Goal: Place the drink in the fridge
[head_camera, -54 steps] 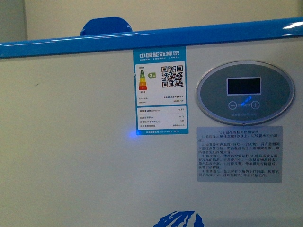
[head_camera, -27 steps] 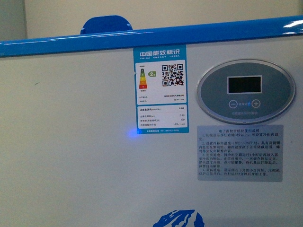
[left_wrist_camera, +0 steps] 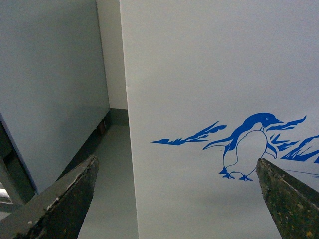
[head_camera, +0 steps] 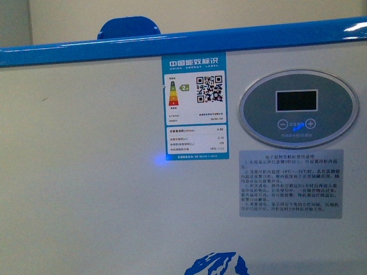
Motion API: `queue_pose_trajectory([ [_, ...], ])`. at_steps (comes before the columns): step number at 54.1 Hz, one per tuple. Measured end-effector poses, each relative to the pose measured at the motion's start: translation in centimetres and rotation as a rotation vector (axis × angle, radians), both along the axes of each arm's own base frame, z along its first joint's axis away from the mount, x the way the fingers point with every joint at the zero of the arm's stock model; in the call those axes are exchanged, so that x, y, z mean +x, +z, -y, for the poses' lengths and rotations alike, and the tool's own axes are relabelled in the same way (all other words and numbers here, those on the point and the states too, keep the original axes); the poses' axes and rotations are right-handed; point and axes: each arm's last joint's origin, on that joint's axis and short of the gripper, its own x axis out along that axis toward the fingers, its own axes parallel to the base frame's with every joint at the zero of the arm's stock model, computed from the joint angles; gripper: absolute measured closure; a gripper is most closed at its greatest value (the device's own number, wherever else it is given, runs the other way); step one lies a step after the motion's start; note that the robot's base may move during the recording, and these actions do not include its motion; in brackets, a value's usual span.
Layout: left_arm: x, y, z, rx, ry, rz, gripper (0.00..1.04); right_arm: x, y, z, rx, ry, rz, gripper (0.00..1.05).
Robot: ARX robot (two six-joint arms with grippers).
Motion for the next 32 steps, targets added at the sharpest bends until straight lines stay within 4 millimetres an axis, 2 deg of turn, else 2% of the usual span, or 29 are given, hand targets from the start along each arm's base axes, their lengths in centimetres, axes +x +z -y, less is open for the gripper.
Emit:
queue_pose_trajectory([
  [32, 0.0, 0.0, 0.0, 0.0, 0.001, 0.0, 0.08, 0.04, -0.22, 0.02, 0.005, -0.002, -0.006, 0.64],
])
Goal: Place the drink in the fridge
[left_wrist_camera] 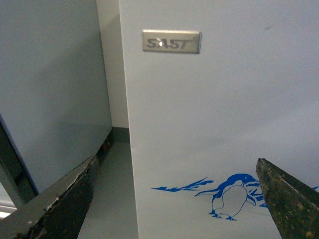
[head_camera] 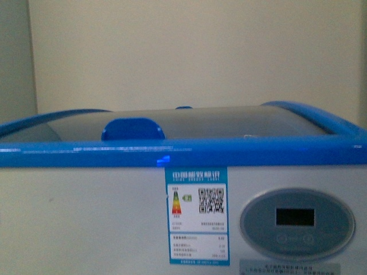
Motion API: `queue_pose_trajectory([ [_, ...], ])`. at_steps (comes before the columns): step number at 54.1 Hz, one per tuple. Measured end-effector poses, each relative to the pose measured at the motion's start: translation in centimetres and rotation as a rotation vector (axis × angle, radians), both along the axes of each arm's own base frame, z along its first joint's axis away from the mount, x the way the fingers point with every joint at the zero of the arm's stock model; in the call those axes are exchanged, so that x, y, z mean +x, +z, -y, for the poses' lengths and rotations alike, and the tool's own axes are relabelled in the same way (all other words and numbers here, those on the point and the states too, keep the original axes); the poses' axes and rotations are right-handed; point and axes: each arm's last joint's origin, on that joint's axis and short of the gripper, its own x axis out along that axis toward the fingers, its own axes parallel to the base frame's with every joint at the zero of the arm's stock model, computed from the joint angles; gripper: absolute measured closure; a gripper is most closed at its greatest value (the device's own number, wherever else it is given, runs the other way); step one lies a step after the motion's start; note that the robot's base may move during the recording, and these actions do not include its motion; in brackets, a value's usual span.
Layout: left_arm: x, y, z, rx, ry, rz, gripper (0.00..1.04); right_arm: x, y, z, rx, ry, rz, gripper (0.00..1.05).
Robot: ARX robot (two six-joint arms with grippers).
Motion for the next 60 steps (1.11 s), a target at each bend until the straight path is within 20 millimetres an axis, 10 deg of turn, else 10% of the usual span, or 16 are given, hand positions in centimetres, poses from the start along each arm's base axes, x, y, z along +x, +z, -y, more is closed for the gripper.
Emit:
queue_pose_trajectory([
  [44, 0.1, -0.1, 0.0, -0.079, -0.028, -0.092, 0.08, 0.0, 0.0, 0.0, 0.0, 0.0, 0.0, 0.64],
  [60, 6.7, 4.8, -1.5, -0.184, -0.109, -0.086, 0.08, 0.0, 0.0, 0.0, 0.0, -0.001, 0.0, 0.64],
])
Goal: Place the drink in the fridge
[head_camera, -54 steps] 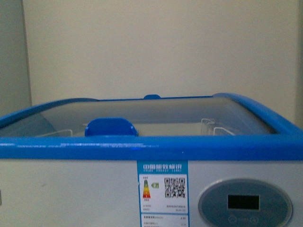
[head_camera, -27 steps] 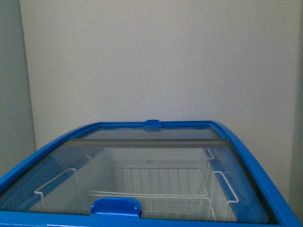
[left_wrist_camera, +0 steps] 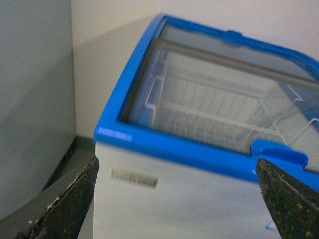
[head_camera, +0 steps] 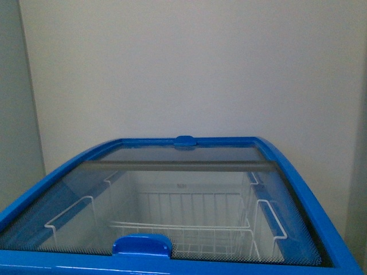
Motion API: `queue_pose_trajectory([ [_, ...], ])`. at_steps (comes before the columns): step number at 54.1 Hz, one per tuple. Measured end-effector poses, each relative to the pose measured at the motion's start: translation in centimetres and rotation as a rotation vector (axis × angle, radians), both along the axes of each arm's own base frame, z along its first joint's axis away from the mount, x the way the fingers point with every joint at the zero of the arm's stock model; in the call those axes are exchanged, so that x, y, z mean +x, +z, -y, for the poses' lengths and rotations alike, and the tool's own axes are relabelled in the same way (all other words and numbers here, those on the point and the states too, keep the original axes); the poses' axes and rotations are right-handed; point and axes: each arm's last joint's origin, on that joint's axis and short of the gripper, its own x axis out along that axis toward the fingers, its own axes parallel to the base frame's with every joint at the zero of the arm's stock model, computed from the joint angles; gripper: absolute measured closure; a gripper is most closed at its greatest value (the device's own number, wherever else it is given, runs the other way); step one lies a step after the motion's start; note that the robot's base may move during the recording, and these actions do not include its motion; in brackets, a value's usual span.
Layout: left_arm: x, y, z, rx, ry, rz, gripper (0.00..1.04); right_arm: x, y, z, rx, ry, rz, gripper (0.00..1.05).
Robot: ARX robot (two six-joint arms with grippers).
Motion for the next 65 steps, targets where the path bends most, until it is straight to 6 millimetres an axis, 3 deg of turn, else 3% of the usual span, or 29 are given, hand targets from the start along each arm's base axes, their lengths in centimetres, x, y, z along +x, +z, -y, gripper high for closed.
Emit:
queue_pose_trajectory([
  [10, 6.5, 3.5, 1.5, 0.218, -0.226, 0.107, 0.08, 0.0, 0.0, 0.0, 0.0, 0.0, 0.0, 0.64],
  [13, 8.6, 4.0, 2.8, 0.329, -0.363, 0.12, 0.08, 0.0, 0.0, 0.0, 0.0, 0.0, 0.0, 0.64],
  [18, 10.4, 4.3, 4.3, 0.439, -0.542, 0.122, 0.08, 0.0, 0.0, 0.0, 0.0, 0.0, 0.0, 0.64],
  [26, 12.2, 4.6, 6.4, 0.655, -0.8, 0.131, 0.08, 0.0, 0.0, 0.0, 0.0, 0.0, 0.0, 0.64],
  [41, 13.9, 3.5, 8.6, 0.903, -1.065, 0.118, 0.08, 0.0, 0.0, 0.0, 0.0, 0.0, 0.0, 0.64],
  [52, 15.7, 1.5, 8.9, 0.98, -1.148, 0.094, 0.08, 0.0, 0.0, 0.0, 0.0, 0.0, 0.0, 0.64],
  [65, 18.2, 1.1, 9.1, 1.006, -1.136, 0.115, 0.08, 0.0, 0.0, 0.0, 0.0, 0.0, 0.0, 0.64],
])
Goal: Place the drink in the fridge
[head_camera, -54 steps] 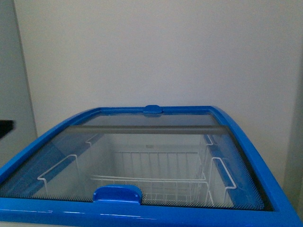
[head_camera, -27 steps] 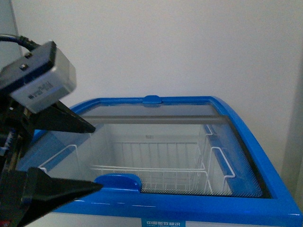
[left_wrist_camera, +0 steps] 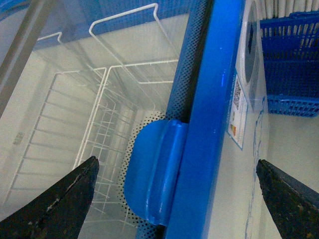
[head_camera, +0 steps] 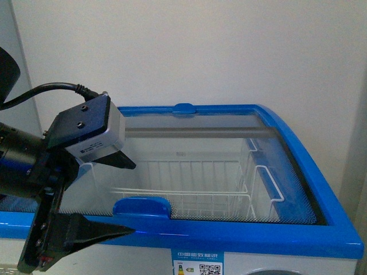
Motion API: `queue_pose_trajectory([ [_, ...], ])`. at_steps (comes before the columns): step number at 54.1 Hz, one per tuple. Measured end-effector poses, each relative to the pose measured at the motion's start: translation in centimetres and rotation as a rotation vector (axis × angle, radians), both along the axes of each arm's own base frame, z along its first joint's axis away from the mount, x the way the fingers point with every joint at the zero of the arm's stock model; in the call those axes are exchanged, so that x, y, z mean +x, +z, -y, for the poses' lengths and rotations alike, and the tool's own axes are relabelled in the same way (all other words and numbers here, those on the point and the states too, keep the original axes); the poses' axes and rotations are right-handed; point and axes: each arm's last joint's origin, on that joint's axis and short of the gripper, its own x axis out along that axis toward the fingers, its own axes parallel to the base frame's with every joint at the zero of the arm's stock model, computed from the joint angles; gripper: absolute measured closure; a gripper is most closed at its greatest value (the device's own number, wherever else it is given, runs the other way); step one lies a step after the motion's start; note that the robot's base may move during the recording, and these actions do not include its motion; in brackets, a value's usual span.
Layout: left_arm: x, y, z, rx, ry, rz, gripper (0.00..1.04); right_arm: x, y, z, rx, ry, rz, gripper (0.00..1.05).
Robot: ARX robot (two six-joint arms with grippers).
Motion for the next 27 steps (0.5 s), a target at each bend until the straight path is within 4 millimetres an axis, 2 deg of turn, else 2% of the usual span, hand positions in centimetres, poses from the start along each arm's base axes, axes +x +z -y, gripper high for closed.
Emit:
queue_pose_trajectory([
  [27, 6.1, -1.0, 0.3, 0.008, 0.02, 0.01, 0.08, 0.0, 0.0, 0.0, 0.0, 0.0, 0.0, 0.64],
])
